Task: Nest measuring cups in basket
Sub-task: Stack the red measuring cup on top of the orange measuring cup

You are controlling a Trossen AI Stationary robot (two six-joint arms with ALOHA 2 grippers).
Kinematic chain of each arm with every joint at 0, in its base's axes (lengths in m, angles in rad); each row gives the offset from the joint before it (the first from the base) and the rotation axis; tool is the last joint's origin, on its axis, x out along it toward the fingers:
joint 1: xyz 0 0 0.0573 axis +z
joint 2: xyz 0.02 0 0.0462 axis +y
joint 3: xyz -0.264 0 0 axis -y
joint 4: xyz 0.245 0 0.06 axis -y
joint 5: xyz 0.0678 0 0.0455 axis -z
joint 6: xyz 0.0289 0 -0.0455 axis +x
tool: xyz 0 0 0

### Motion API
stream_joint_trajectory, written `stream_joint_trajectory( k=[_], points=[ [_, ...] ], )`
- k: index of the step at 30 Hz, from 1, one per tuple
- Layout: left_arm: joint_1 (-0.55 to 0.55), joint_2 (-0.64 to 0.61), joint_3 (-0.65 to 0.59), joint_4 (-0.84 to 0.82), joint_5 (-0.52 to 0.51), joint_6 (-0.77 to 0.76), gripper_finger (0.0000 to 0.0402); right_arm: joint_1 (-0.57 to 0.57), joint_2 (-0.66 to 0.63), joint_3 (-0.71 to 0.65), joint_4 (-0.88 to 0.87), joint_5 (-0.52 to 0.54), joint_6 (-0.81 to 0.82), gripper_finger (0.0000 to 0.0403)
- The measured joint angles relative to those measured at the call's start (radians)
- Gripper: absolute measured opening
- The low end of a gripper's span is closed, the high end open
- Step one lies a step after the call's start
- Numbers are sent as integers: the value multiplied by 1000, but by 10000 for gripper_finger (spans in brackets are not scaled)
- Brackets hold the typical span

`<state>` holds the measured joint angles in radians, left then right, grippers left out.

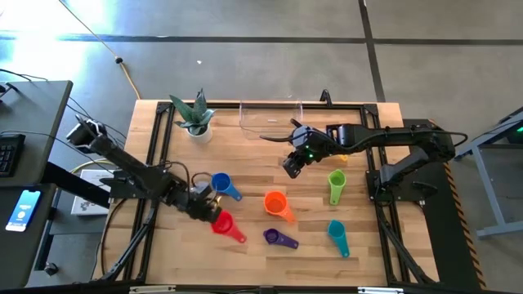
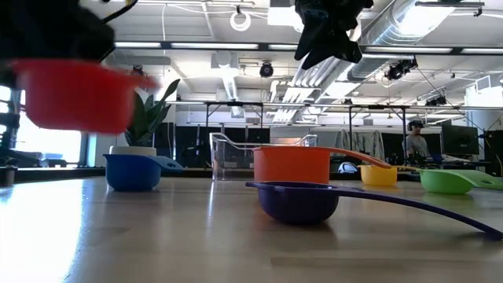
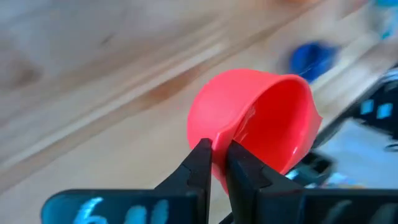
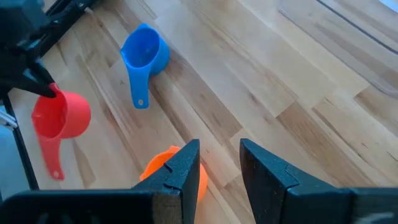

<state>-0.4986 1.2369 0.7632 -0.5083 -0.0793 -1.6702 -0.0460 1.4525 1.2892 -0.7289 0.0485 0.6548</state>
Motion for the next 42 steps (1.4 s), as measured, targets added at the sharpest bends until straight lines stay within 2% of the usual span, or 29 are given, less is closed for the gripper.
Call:
stream_joint_trajectory(
  k=[5,11,14,22,27,31,37,42],
  points=[
    [72,0,82,1,-71,73,20,3,0,0,43,0,-46,106],
    [162,0,131,0,-115,183,20,10,0,0,178,-32,-109,106],
    [204,0,138,3,-115,222,20,9,0,0,258,-57,-137,113],
    [298,0,138,6,-92,277,20,6,0,0,504,-57,-210,163],
    [335,0,138,6,-84,292,21,6,0,0,582,-40,-219,167],
    [350,0,138,5,-83,296,21,6,13,40,550,-1,-252,168],
    [362,0,138,5,-83,317,21,6,79,226,401,19,-336,168],
    [364,0,138,-10,-88,322,21,8,159,346,245,51,-342,168]
  ],
)
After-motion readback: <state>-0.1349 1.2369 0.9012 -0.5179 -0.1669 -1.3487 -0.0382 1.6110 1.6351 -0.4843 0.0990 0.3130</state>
